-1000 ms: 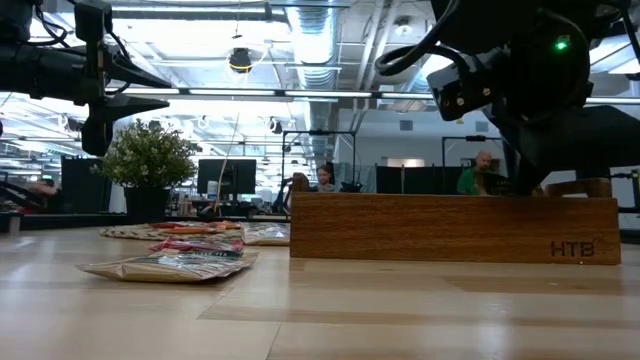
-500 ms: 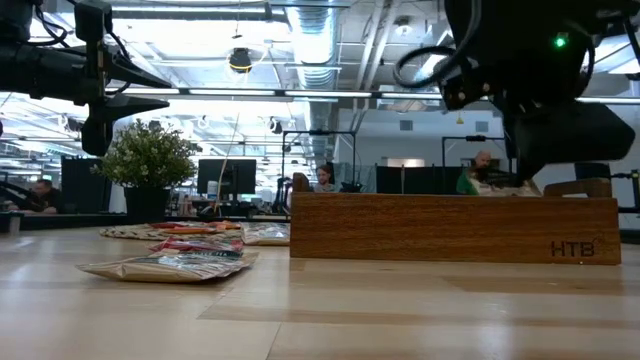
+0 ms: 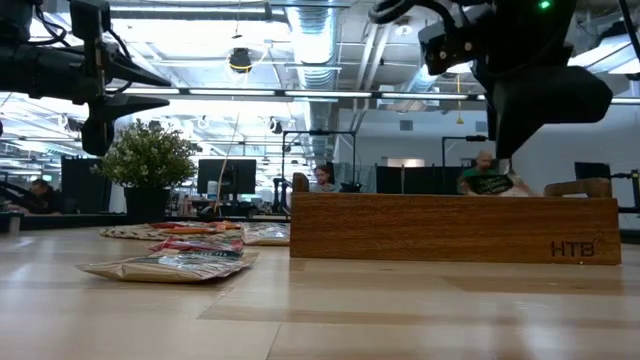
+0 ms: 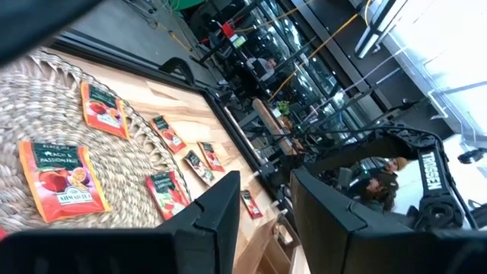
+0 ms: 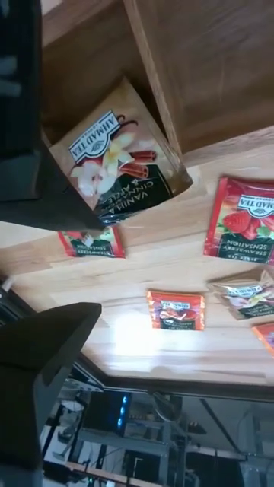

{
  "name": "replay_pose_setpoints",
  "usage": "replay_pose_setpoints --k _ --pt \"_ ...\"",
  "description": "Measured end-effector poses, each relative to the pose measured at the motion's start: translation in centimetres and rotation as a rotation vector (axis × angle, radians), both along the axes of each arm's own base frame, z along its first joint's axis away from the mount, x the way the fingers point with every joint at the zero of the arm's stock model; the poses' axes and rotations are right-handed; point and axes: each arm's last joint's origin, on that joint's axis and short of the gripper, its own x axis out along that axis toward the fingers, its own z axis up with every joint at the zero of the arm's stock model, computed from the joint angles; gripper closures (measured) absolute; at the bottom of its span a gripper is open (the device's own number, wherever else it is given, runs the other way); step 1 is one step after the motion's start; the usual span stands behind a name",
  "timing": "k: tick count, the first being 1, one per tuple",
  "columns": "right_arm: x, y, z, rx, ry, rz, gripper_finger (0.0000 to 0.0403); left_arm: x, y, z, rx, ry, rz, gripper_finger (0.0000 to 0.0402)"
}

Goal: Pick & Place Tea
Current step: Put the brown tea bag into the right slot of the wooden organizer

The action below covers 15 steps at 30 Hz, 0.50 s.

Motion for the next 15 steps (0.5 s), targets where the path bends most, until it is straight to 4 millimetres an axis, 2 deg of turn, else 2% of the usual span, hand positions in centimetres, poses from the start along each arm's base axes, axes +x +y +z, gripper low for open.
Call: replay_pose_setpoints --k 8,15 --pt "-0.1 0.0 0.2 0.009 -0.003 -0.004 0.0251 0.0 0.0 0.0 0.004 0.001 -0.007 0.0291" --pt "-0.7 -0.5 2.5 0.004 -0.086 0.016 0.0277 0.0 0.0 0.0 0.004 0.001 -0.008 0.0291"
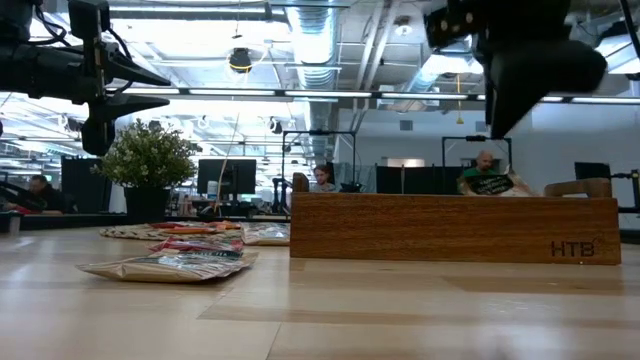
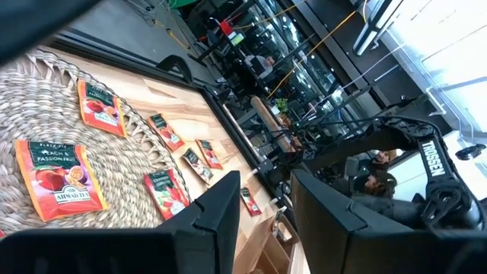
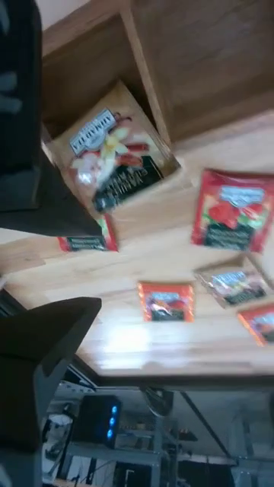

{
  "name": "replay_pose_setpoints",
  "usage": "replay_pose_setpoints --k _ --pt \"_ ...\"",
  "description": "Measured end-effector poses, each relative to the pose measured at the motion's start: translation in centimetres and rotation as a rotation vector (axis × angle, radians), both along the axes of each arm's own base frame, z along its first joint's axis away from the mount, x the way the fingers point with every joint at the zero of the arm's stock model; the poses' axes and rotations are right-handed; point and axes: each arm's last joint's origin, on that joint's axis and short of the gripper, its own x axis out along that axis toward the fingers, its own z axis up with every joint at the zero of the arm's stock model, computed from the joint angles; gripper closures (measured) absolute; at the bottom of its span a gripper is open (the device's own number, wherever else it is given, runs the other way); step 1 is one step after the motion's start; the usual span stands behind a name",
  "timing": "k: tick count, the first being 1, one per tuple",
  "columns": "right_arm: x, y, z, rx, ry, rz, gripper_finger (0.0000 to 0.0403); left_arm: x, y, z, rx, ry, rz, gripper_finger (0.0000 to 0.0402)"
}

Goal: Pick & Place Tea
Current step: Put the brown tea bag into the right slot of the wooden organizer

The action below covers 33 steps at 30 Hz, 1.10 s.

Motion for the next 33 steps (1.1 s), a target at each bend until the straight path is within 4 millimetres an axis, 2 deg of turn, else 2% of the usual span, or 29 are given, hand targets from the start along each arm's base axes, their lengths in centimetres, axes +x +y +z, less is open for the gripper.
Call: replay_pose_setpoints --k 7,11,16,20,26,33 --pt "-0.1 -2.3 2.4 0.021 -0.06 -0.035 0.0324 0.0 0.0 0.0 0.0 0.0 0.0 0.0291" --pt "0.4 -4.0 2.3 0.074 0.015 -0.046 0.0357 0.0 0.0 0.0 0.0 0.0 0.0 0.0291" --pt "0.2 -5.4 1.2 0.079 0.088 -0.067 0.0395 0.0 0.0 0.0 0.0 0.0 0.0 0.0291" --pt "0.0 -5.5 0.7 0.09 0.118 -0.071 0.0398 0.0 0.0 0.0 0.0 0.0 0.0 0.0291" --pt "-1.3 -5.7 -1.3 0.107 0.203 -0.118 0.0401 0.0 0.0 0.0 0.004 0.002 0.0 0.0291" --pt "-1.6 -4.3 -1.6 0.12 0.187 -0.084 0.0402 0.0 0.0 0.0 0.004 0.003 0.0 0.0291"
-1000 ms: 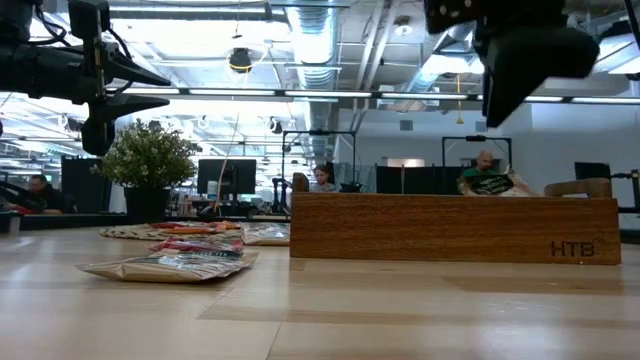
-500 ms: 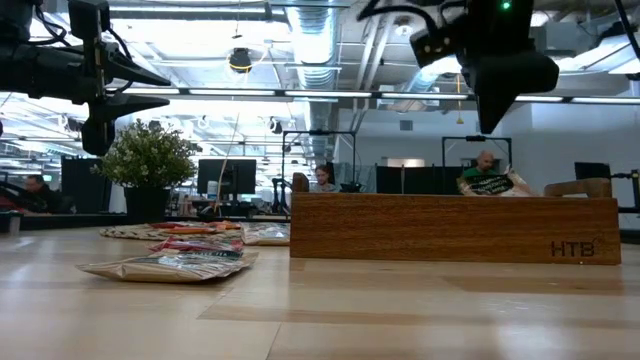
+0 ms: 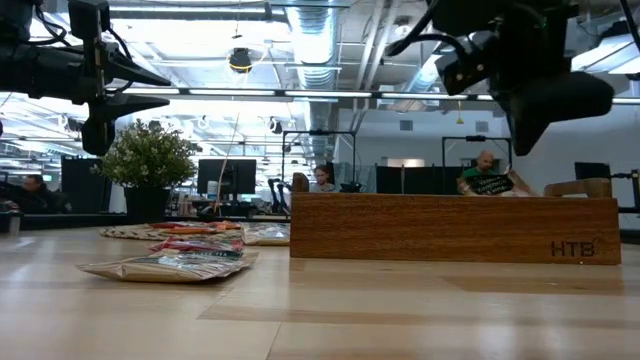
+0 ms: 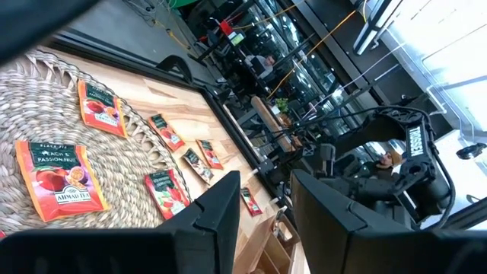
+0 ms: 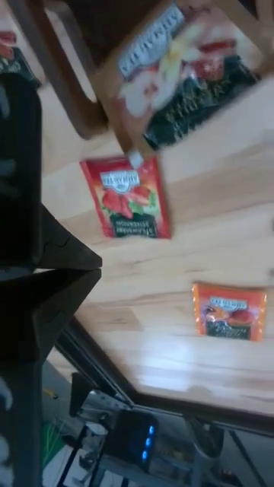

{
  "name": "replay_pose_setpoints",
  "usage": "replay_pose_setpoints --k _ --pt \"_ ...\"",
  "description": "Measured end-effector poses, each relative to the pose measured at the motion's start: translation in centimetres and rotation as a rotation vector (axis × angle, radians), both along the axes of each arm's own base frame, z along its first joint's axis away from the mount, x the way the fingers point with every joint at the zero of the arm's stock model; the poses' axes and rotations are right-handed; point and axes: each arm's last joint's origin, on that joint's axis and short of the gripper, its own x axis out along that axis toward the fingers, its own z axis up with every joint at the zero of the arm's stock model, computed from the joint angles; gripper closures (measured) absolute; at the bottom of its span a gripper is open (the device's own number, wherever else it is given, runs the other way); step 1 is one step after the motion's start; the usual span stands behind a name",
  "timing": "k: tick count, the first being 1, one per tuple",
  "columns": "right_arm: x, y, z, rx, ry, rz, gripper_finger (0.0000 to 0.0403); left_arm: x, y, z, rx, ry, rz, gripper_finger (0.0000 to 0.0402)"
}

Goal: Pick & Place Tea
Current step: Put the brown tea bag into the right slot of the wooden organizer

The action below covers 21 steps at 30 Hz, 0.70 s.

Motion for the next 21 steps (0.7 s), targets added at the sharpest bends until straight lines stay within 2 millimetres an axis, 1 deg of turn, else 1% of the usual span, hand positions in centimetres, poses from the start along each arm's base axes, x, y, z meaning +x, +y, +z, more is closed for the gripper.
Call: replay_pose_setpoints --k 6,9,11,16,21 --pt "-0.3 0.8 0.0 0.009 -0.004 0.003 0.0402 0.0 0.0 0.0 0.0 0.002 0.001 0.0291" --pt "-0.7 1.1 0.1 -0.008 0.014 0.003 0.0403 0.0 0.0 0.0 0.0 0.003 0.0 0.0291" --pt "-0.8 1.2 0.3 -0.024 -0.006 0.007 0.0403 0.0 0.0 0.0 0.0 0.003 0.0 0.0291" --pt "-0.4 0.9 1.6 -0.059 -0.1 0.033 0.0403 0.0 0.0 0.0 0.0 0.003 0.0 0.0291" --pt "0.7 -0.1 1.3 -0.026 -0.122 0.056 0.0403 0.0 0.0 0.0 0.0 0.003 0.001 0.0291"
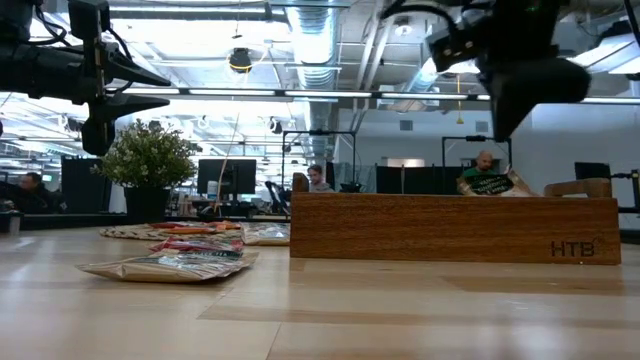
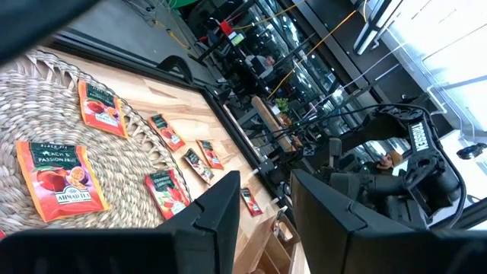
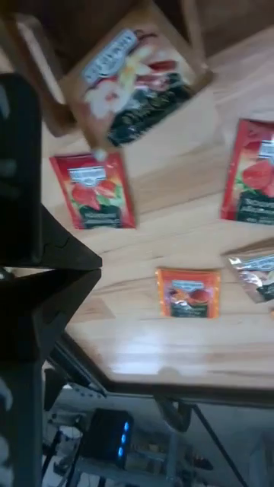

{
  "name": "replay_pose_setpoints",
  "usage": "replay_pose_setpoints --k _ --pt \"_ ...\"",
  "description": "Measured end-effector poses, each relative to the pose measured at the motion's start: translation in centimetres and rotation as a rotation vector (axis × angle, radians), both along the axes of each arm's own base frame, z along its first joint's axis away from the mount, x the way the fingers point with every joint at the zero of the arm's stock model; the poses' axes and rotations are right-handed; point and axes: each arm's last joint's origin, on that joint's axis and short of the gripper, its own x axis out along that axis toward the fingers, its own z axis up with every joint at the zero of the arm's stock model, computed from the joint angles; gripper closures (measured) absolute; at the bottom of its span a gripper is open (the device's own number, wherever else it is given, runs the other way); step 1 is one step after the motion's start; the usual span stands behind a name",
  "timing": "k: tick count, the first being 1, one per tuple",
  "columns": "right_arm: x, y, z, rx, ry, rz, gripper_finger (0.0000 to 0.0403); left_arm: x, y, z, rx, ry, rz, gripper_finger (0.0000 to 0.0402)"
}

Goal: Pick & Place Tea
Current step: Put the brown tea bag into the right slot of the wooden organizer

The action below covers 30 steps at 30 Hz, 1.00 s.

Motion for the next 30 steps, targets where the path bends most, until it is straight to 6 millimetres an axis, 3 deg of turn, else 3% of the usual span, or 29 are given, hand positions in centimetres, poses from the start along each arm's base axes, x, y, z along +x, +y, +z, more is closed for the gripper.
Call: replay_pose_setpoints --k 8,30 --pt "0.2 -0.5 -1.0 0.042 0.027 -0.005 0.0403 0.0 0.0 0.0 0.0 0.0 -0.001 0.0291" --pt "0.1 0.4 -1.8 0.101 -0.016 -0.035 0.0403 0.0 0.0 0.0 0.023 0.011 0.0 0.0291"
